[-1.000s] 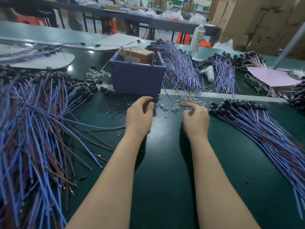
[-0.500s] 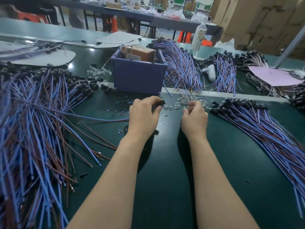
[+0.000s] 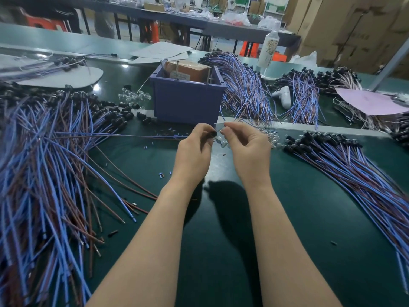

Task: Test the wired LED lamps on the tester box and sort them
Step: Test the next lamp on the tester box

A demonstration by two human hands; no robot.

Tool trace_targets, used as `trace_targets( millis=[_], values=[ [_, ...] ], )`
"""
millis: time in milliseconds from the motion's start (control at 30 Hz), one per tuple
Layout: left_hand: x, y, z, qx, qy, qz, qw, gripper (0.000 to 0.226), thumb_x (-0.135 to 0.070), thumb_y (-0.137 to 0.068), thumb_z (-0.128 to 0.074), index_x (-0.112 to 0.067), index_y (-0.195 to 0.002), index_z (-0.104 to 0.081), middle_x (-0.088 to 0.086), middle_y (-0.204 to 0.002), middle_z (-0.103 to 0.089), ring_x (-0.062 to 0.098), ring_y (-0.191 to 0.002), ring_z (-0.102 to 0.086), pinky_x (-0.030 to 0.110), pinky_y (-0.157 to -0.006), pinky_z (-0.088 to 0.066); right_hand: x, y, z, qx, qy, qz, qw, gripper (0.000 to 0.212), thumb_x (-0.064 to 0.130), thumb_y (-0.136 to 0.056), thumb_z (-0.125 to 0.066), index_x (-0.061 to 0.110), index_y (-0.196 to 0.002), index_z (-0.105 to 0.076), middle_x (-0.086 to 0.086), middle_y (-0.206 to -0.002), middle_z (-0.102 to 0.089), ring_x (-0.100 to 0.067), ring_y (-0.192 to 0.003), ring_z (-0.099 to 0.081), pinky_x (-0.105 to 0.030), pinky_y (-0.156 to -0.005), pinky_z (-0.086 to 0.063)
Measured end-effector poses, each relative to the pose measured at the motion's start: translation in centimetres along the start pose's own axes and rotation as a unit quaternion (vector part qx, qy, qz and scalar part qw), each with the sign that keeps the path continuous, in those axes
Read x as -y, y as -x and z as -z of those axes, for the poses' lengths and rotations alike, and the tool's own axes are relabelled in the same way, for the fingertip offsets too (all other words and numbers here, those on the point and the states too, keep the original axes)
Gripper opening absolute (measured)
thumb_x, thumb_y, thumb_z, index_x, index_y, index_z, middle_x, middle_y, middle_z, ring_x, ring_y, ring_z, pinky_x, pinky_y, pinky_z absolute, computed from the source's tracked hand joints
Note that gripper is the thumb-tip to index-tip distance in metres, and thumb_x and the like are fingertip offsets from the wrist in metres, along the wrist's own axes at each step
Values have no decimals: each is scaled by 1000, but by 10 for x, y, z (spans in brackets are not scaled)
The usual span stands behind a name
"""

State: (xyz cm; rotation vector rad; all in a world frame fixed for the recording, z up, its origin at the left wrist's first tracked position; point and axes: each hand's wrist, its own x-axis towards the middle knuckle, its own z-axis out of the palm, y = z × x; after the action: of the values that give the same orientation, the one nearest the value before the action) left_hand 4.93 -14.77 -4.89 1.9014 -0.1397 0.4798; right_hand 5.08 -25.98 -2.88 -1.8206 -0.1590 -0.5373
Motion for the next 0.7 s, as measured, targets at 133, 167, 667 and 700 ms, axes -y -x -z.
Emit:
trace_targets(
  millis=[133, 167, 667, 700],
  values=[
    [-1, -1, 0, 2, -11, -13, 1000, 20, -2, -92, -51, -15, -103, -61, -18, -83, -60, -18, -77, -54, -2, -71, -37, 0, 2, -1, -1, 55, 34, 998, 13, 14, -88, -65, 13, -99, -72, 9, -81, -68, 3, -74, -61, -10, -75, -48],
    [-1, -1, 0, 3, -18, -16, 1000, 20, -2, -92, -51, -14, -103, -62, -19, -83, -60, -15, -78, -55, -2, -72, -37, 0, 2, -1, -2, 69, 43, 997, 12, 14, -88, -65, 12, -98, -73, 11, -79, -66, 6, -72, -60, -6, -73, -45],
    [-8, -2, 8, 30, -144, -40, 988, 20, -27, -92, -60, -23, -109, -68, -11, -91, -66, 18, -108, -45, 34, -99, -32, -8, -7, 17, 77, 27, -44, 996, 8, 16, -91, -60, 15, -87, -67, 2, -72, -66, -5, -69, -60, -21, -71, -50],
    [-8, -2, 10, 36, -149, -35, 987, 19, -29, -91, -60, -25, -108, -68, -14, -88, -65, 18, -109, -43, 36, -100, -30, -10, -6, 18, 78, -1, -57, 995, 8, 14, -91, -61, 14, -86, -67, 1, -71, -66, -2, -66, -59, -18, -69, -50]
  ],
)
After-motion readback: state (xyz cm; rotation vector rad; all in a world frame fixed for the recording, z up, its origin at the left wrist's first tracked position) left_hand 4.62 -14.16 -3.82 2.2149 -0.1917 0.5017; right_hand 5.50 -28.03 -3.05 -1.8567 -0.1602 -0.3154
